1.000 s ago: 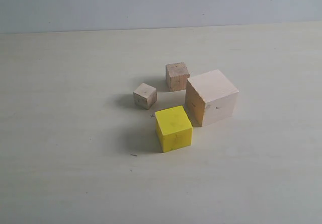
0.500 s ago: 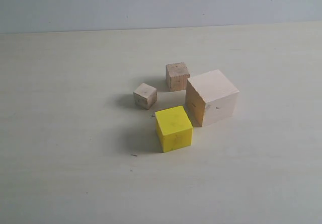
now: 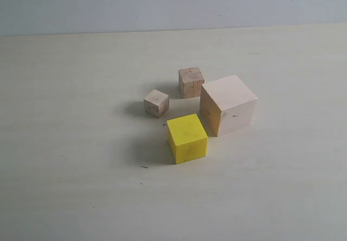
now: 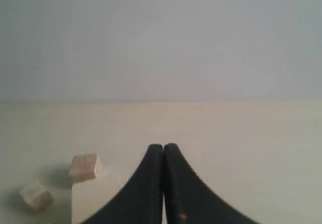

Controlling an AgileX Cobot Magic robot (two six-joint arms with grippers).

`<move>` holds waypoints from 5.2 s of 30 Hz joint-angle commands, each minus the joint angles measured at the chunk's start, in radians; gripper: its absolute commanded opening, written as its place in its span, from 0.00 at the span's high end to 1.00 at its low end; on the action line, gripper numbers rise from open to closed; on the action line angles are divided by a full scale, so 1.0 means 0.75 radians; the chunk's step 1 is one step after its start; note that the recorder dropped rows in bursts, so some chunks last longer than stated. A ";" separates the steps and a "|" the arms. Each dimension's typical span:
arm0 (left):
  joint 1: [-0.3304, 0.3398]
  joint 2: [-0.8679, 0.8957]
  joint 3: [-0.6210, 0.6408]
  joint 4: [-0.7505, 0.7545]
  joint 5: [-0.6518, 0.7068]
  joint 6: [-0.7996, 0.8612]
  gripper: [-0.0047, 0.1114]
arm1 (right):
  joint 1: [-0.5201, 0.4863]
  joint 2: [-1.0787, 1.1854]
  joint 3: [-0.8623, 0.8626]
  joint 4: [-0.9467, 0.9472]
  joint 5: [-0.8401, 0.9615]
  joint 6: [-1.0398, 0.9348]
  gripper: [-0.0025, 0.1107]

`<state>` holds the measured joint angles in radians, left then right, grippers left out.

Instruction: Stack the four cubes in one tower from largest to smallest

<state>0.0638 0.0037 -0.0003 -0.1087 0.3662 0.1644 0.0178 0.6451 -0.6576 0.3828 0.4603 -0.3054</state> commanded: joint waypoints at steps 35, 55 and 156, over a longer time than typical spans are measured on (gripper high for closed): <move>-0.006 -0.005 0.000 0.000 -0.005 -0.010 0.96 | 0.078 1.022 -0.279 0.427 -0.014 -0.361 0.98; -0.006 -0.005 0.000 0.000 -0.062 0.000 0.96 | 0.078 1.049 -0.280 0.453 0.023 -0.361 0.98; -0.738 1.172 -0.620 -0.341 -0.034 -0.365 0.96 | 0.526 1.602 -0.788 -0.179 0.206 0.119 0.98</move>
<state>-0.4824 0.8823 -0.4600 -0.3549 0.3188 -0.1119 0.4113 1.8066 -1.1922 0.2706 0.5933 -0.2225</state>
